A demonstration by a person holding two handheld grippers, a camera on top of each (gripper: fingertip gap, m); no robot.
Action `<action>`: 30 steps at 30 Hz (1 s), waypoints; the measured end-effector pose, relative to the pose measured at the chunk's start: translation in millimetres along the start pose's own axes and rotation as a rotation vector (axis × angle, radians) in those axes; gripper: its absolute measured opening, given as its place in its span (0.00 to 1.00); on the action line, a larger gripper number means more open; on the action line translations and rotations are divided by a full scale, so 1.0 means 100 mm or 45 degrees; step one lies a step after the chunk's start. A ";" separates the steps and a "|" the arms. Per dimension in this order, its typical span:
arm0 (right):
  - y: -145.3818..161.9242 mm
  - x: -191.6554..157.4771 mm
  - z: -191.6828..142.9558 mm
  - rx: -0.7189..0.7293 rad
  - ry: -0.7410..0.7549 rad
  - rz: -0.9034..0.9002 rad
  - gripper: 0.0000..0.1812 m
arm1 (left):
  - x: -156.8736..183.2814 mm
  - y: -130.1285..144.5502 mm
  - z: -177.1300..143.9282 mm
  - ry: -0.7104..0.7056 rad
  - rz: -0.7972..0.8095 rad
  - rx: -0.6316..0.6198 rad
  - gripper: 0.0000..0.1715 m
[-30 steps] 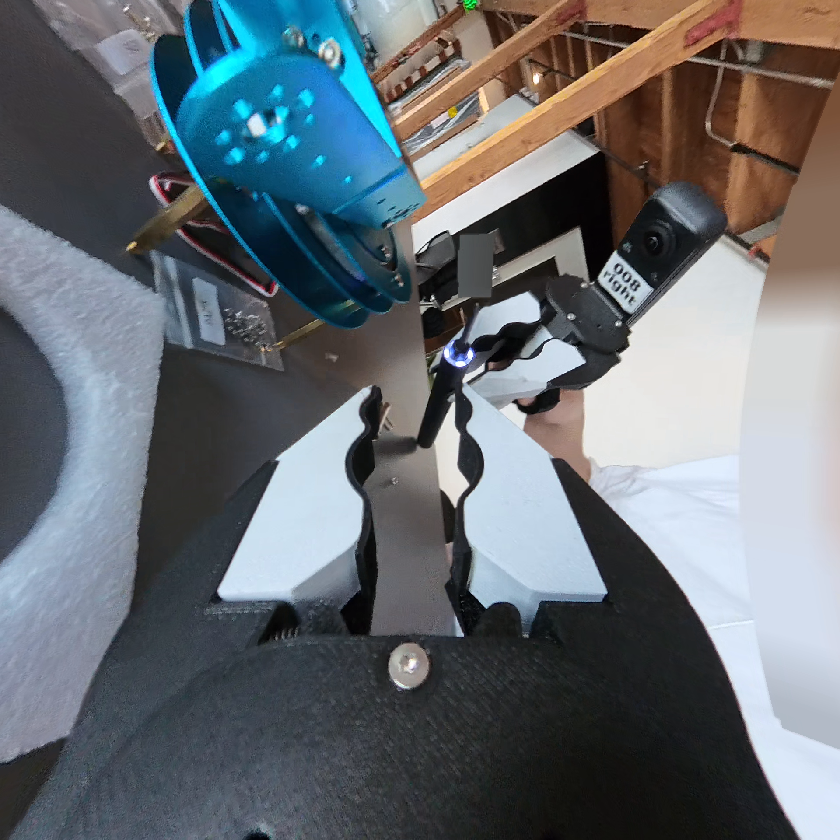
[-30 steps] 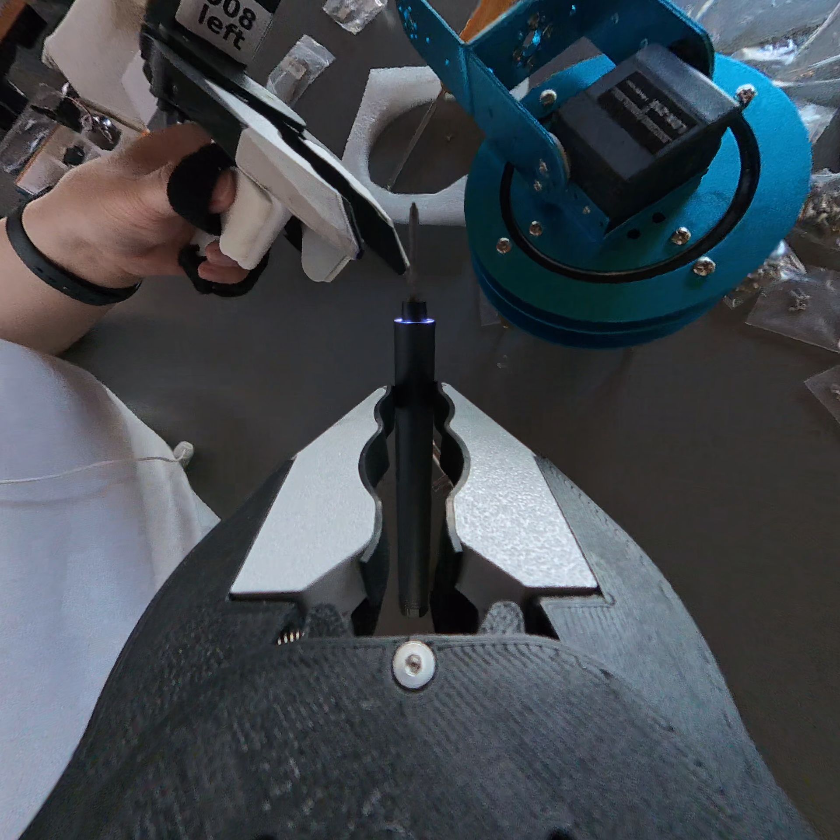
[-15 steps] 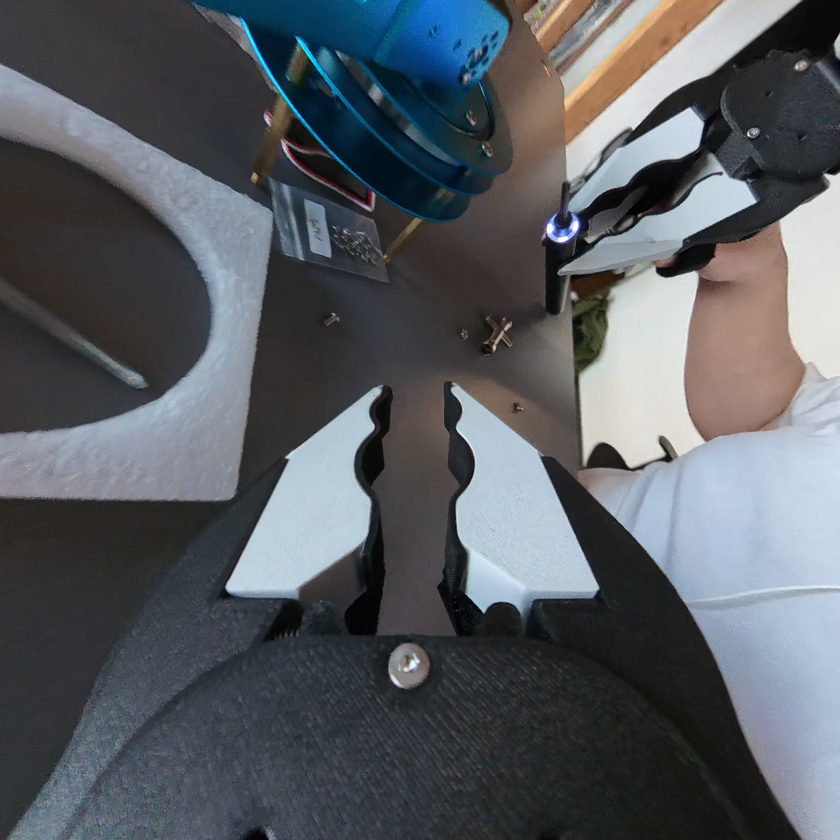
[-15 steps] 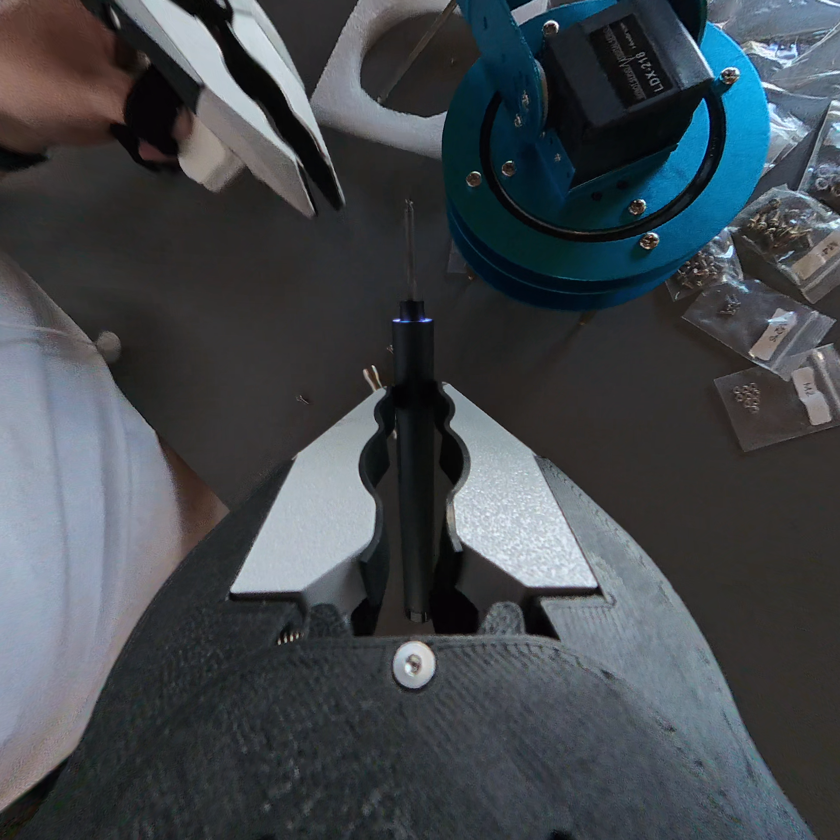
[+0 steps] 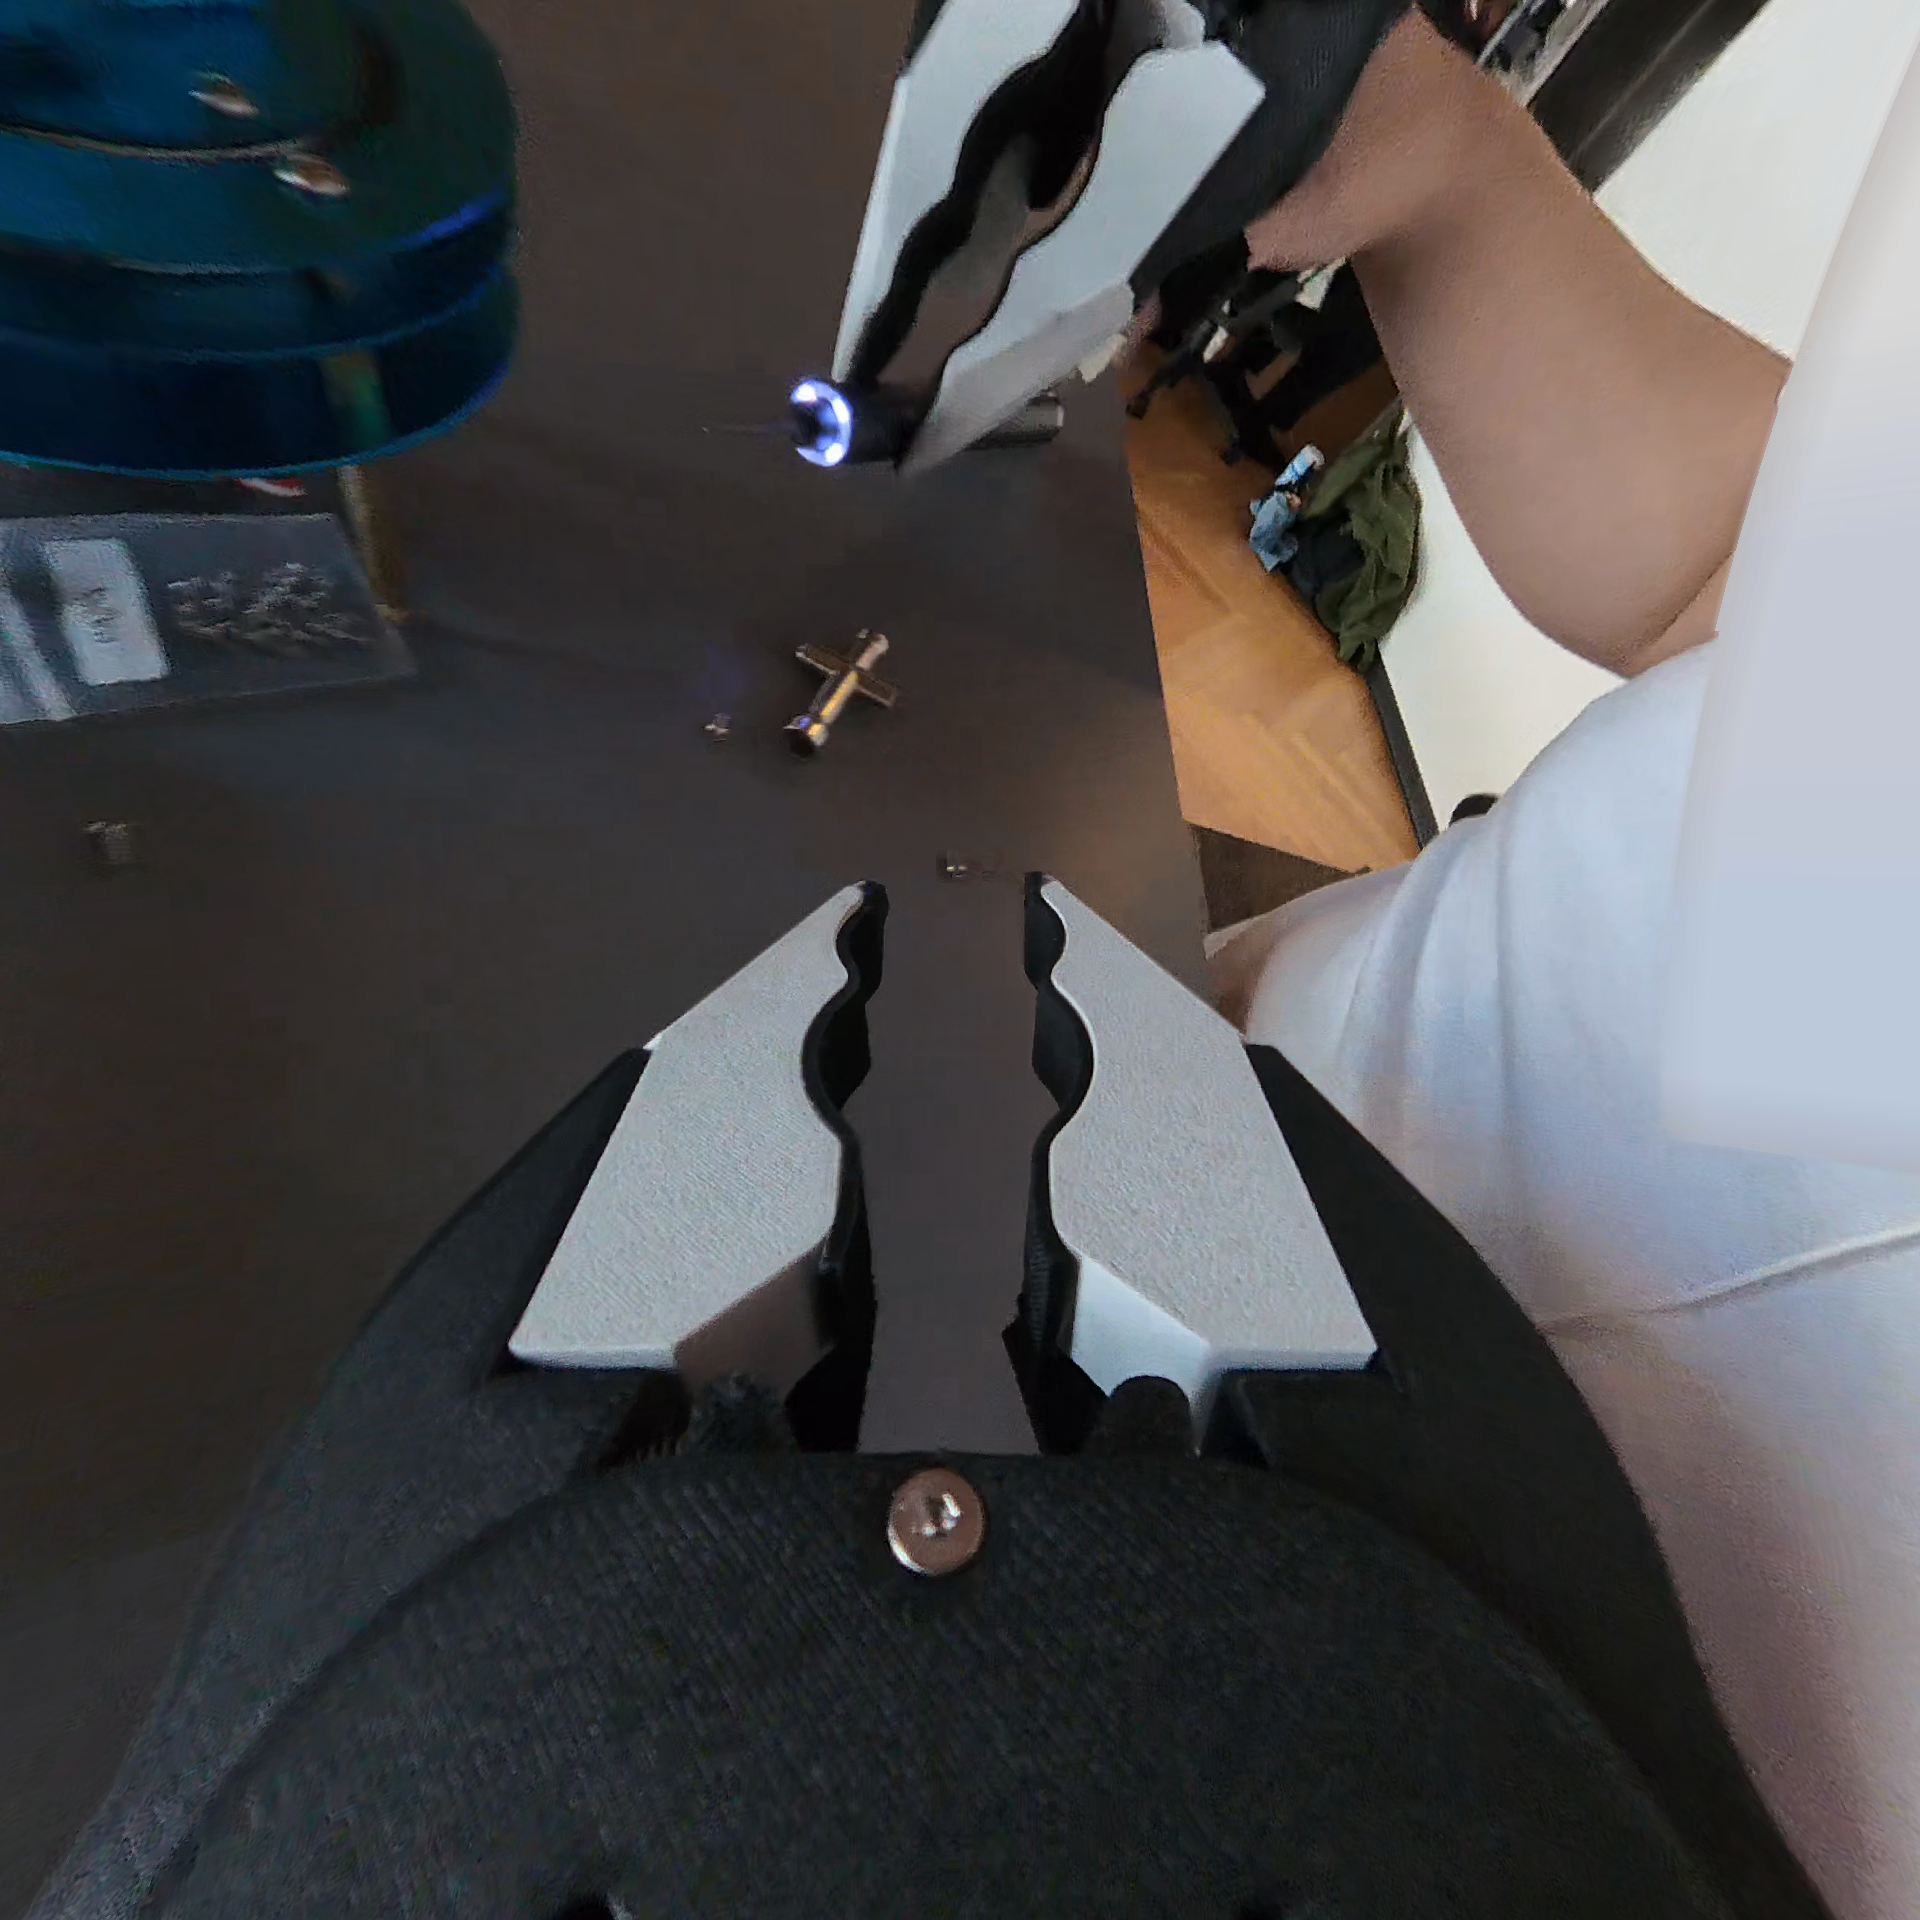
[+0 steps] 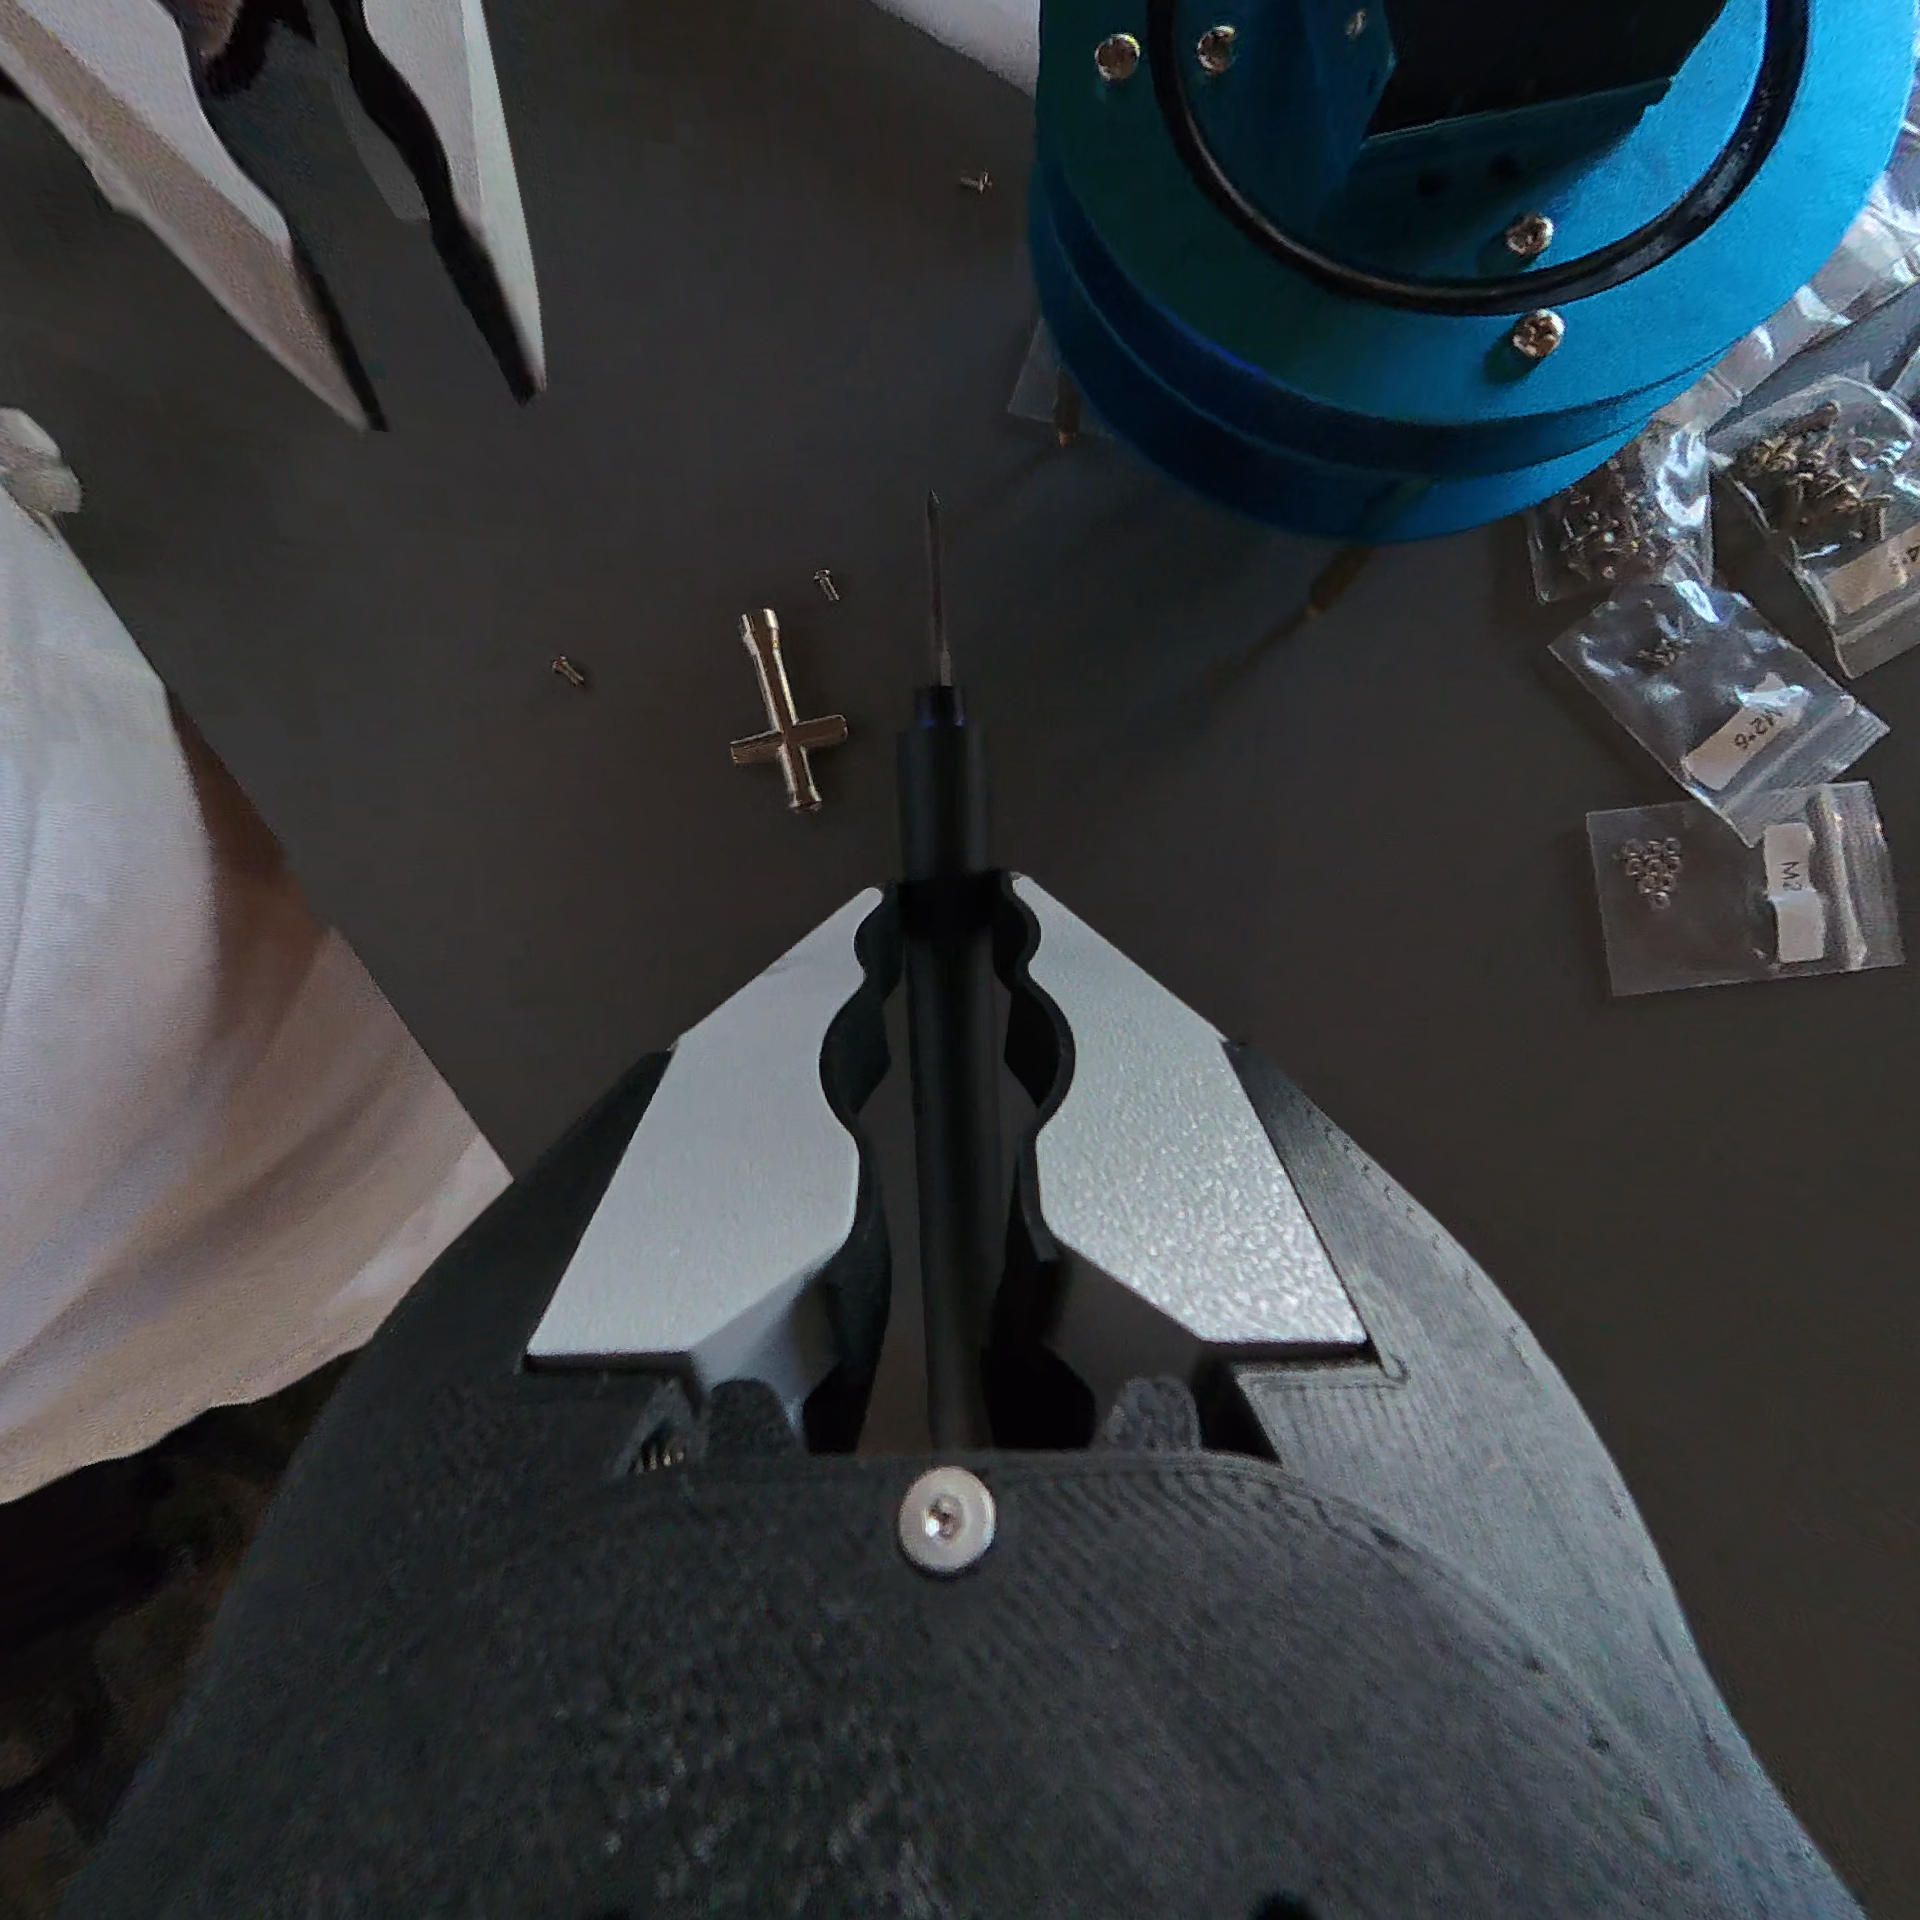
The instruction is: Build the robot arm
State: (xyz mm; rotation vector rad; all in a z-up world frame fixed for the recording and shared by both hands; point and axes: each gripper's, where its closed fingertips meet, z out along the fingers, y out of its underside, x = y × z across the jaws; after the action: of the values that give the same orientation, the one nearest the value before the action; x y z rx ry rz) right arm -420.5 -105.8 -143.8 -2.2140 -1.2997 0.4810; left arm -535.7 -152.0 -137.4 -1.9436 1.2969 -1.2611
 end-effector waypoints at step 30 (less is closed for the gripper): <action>-1.34 -0.33 -0.76 1.194 -0.816 0.781 0.08 | 0.58 -0.67 0.31 0.486 -0.379 0.459 0.31</action>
State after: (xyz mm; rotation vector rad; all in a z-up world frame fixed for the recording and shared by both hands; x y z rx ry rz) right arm -487.4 -100.5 -1.5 -1.5975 -0.3849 1.7198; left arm -471.3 -177.6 -74.9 -1.7295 0.8724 -1.9384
